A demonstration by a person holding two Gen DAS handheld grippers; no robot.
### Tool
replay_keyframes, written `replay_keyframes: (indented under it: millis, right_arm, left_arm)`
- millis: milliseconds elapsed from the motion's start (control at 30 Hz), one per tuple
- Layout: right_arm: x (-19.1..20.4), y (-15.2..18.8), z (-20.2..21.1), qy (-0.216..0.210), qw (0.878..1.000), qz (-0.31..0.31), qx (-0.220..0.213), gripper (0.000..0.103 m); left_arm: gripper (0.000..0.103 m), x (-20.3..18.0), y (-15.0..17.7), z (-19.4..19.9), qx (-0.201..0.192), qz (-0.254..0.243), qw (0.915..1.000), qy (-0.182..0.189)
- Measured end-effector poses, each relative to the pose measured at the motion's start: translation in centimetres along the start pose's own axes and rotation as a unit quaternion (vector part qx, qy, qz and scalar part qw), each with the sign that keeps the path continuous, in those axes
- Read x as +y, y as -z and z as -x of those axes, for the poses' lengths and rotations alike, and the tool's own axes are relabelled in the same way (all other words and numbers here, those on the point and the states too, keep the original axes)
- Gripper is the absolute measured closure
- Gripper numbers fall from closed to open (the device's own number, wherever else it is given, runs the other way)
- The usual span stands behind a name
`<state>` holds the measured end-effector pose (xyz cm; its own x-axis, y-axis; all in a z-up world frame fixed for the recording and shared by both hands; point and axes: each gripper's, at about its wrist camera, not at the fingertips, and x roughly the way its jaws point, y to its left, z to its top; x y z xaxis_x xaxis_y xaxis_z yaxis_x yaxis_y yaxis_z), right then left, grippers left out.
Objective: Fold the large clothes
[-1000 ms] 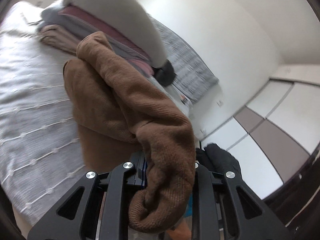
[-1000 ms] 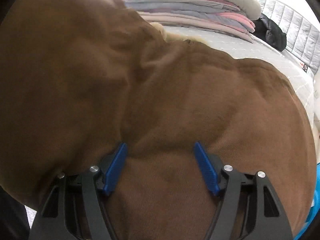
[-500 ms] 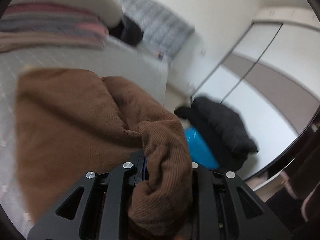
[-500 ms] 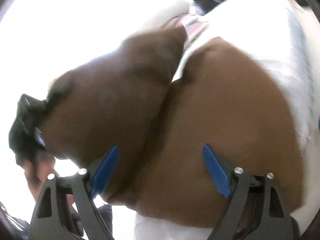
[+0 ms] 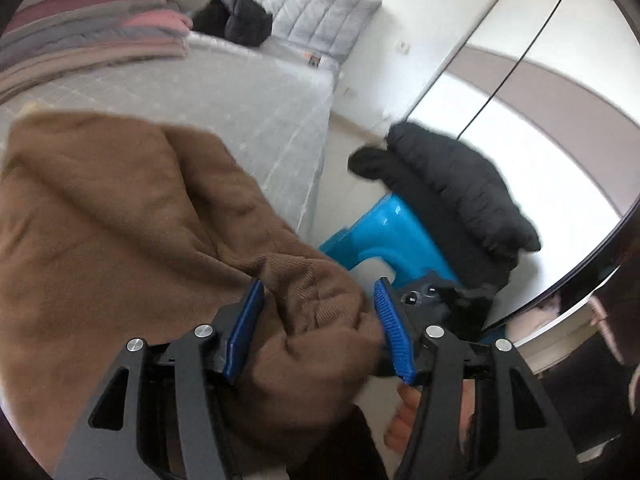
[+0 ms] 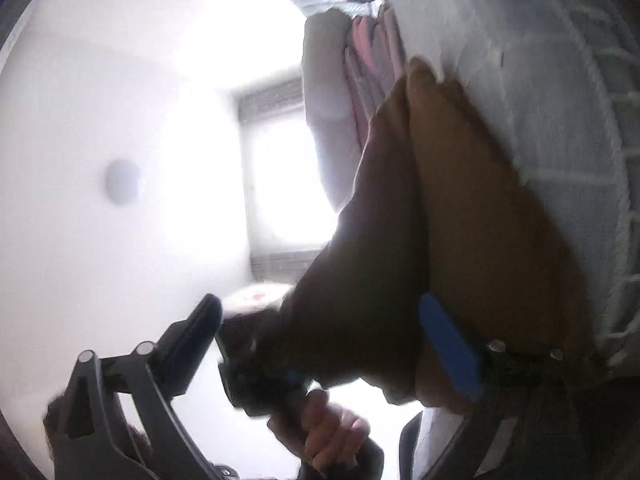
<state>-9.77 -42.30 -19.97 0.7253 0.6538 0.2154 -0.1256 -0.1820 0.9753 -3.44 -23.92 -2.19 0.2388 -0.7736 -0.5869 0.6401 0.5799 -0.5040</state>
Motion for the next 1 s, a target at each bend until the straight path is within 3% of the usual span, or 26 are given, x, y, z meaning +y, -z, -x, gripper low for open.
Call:
replay_keyframes:
  millis: [133, 200, 300, 433, 500, 567, 633, 767, 833, 867, 933, 967, 1000]
  right_arm:
    - [2.8, -2.1, -2.2, 0.033, 0.997, 0.026, 0.057, 0.007]
    - [3.9, -3.2, -3.7, 0.065, 0.994, 0.033, 0.087, 0.007]
    - [5.5, -4.2, -6.1, 0.110, 0.983, 0.038, 0.143, 0.007]
    - [6.3, -5.9, -9.6, 0.164, 0.965, 0.030, 0.203, 0.007]
    - [6.3, -6.5, -12.3, 0.186, 0.951, 0.025, 0.245, 0.007]
    - [6.6, -6.5, -14.7, 0.215, 0.934, 0.034, 0.282, 0.007]
    - [6.7, -6.0, -17.2, 0.258, 0.908, 0.047, 0.326, 0.007]
    - [6.3, -4.6, -21.0, 0.367, 0.833, 0.077, 0.406, 0.006]
    - [5.4, -3.6, -21.3, 0.435, 0.786, 0.094, 0.429, 0.006]
    - [5.0, -3.5, -21.1, 0.450, 0.778, 0.096, 0.428, 0.006]
    - [4.8, -3.6, -20.6, 0.448, 0.782, 0.106, 0.420, 0.007]
    - [5.2, -3.6, -19.9, 0.438, 0.795, 0.122, 0.400, 0.010]
    - [5.6, -3.4, -19.3, 0.437, 0.804, 0.128, 0.383, 0.028]
  left_arm:
    - [0.046, -1.5, -1.5, 3.9, -0.015, -0.028, 0.9985, -0.044]
    - [0.045, -2.1, -2.2, 4.1, -0.005, -0.039, 0.9985, -0.039]
    - [0.045, -2.2, -2.2, 5.9, -0.023, -0.036, 0.9987, -0.029]
    - [0.039, 2.3, -1.5, 6.4, -0.035, 0.053, 0.9970, -0.044]
    - [0.039, 5.6, -0.9, 6.9, -0.047, 0.119, 0.9911, -0.038]
    - [0.039, 7.7, 0.0, 7.7, -0.069, 0.153, 0.9850, -0.039]
    - [0.039, 9.5, 0.9, 8.9, -0.088, 0.169, 0.9805, -0.049]
    - [0.037, 11.5, 1.8, 8.9, -0.081, 0.187, 0.9777, -0.051]
    - [0.037, 12.2, 2.2, 8.7, -0.076, 0.192, 0.9773, -0.046]
    - [0.037, 12.5, 2.2, 8.8, -0.075, 0.195, 0.9770, -0.044]
    - [0.037, 13.2, 2.4, 8.6, -0.073, 0.201, 0.9761, -0.039]
    - [0.037, 13.5, 2.5, 8.5, -0.071, 0.205, 0.9756, -0.037]
    - [0.037, 13.9, 2.6, 8.5, -0.071, 0.207, 0.9751, -0.036]
